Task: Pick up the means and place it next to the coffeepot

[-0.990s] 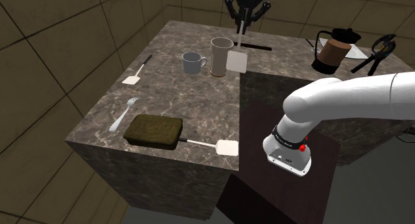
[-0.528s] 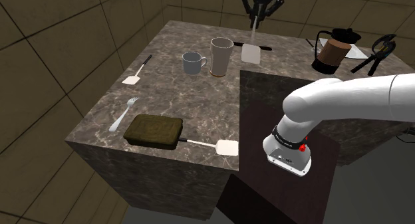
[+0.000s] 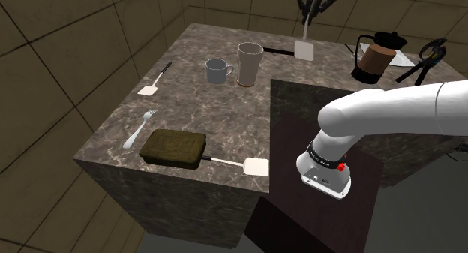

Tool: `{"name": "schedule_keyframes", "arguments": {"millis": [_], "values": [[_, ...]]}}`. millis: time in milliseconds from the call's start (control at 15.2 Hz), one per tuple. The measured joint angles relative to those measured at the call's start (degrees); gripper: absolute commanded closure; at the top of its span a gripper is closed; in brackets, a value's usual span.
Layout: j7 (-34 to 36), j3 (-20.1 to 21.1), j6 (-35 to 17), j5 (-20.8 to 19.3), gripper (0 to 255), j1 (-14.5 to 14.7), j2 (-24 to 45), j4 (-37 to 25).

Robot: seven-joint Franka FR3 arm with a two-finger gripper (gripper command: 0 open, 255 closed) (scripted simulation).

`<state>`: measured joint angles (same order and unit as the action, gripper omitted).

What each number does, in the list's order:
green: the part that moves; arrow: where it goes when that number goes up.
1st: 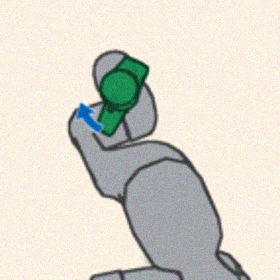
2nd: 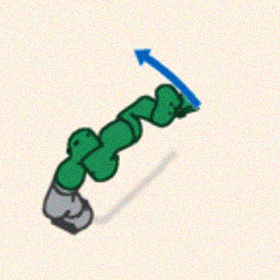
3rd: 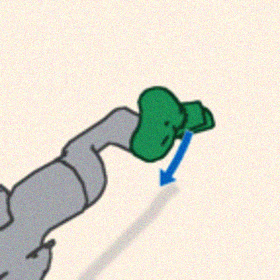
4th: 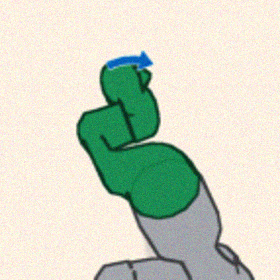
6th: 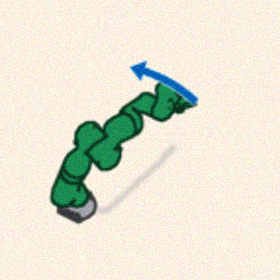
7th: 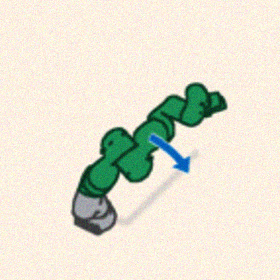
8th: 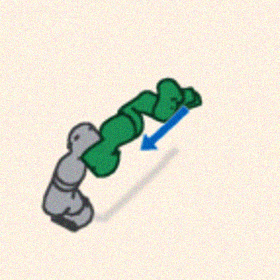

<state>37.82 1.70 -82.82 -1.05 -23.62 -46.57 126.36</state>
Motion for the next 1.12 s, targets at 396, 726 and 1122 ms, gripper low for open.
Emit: {"name": "schedule_keyframes", "arguments": {"millis": [396,726,1122], "values": [[-7.6,-7.2,-2.2,-4.6,255,-1.7,4.2,-2.4],[-14.4,-13.6,-4.0,-7.6,255,-2.9,9.0,-6.0],[-22.2,-20.8,-6.3,-9.2,255,-3.6,16.9,-12.7]]}}
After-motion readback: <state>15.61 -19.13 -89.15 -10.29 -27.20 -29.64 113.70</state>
